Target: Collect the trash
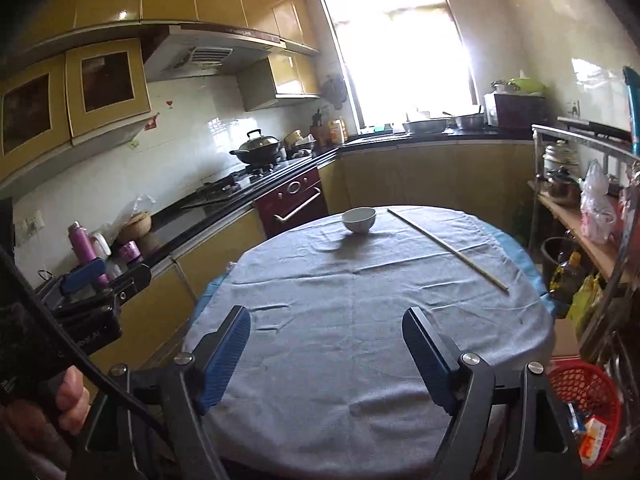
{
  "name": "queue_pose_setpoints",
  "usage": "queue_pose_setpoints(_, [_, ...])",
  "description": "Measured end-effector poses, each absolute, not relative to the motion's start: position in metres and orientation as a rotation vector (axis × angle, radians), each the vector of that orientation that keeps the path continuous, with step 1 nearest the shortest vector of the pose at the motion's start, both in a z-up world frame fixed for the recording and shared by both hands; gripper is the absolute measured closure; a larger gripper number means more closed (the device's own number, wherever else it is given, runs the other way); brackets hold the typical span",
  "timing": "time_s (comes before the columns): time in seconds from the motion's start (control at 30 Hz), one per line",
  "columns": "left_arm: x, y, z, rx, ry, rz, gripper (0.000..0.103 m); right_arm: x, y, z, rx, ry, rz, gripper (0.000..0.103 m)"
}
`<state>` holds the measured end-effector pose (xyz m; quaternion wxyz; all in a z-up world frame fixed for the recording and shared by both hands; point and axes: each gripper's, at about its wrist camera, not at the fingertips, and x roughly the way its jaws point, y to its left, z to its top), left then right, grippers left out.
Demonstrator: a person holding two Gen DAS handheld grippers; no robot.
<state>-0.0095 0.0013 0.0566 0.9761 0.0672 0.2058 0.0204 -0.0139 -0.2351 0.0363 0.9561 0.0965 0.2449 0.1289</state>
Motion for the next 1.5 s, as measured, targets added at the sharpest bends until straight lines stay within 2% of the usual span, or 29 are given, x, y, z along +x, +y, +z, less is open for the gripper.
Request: queue_pose_setpoints(1.5, [-0.044,0.014,0.083,0.146,0.325,0.094,0.017,-0.042,-0.214,0.077,0.152,0.39,0.213,0.022])
